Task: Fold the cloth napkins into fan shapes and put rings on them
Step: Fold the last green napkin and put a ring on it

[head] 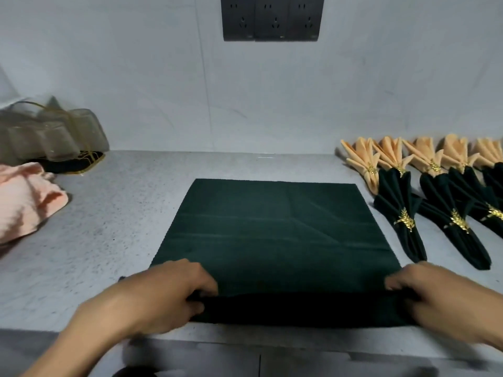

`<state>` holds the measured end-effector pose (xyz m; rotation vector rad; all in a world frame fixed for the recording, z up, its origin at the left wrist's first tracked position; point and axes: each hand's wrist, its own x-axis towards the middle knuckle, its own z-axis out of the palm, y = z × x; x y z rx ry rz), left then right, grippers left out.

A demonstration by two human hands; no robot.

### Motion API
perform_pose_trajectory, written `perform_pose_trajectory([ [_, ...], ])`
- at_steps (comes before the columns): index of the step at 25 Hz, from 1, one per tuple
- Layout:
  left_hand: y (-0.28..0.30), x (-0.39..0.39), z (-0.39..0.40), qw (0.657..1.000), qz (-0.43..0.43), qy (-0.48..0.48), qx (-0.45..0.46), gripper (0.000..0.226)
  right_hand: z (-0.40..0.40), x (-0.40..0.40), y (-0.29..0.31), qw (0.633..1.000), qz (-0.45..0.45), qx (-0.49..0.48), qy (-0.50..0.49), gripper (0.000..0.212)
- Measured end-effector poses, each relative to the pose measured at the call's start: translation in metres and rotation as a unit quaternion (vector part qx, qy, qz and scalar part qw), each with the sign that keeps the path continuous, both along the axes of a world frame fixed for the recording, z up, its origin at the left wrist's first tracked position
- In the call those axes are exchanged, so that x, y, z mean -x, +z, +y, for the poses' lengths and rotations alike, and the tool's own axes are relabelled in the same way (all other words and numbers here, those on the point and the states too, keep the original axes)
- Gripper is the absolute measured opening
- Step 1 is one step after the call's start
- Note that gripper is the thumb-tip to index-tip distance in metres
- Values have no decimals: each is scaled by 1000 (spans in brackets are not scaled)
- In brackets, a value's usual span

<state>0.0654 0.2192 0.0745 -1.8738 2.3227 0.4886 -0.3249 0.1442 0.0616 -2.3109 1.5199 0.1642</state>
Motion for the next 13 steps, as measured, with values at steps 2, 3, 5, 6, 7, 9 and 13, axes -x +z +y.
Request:
perform_pose_trajectory([
  [2, 5, -12, -20, 999, 9, -13, -38, 21, -15, 2, 1, 999, 27, 26, -23, 25],
  [3, 0, -16, -43, 1000, 7, 4, -8, 24, -32, -4, -3, 996, 54, 62, -35, 28],
  [5, -8, -14, -85, 989, 2, 69, 128, 32, -64, -15, -8, 974, 41, 211, -65, 36],
  [6, -12, -10, -97, 974, -25, 91, 206, 40, -71, -18, -8, 955, 14, 286, -76, 39],
  [7, -18, -4, -99, 962, -33, 94, 254, 48, -72, -20, -8, 939, -31, 335, -70, 42],
  [9, -35, 9, -80, 969, 22, 31, 246, 55, -60, -24, -14, 959, -100, 265, 4, 50],
  [13, -66, 26, -44, 993, 63, -25, 101, 60, -34, -36, -48, 988, -40, 111, 95, 57],
])
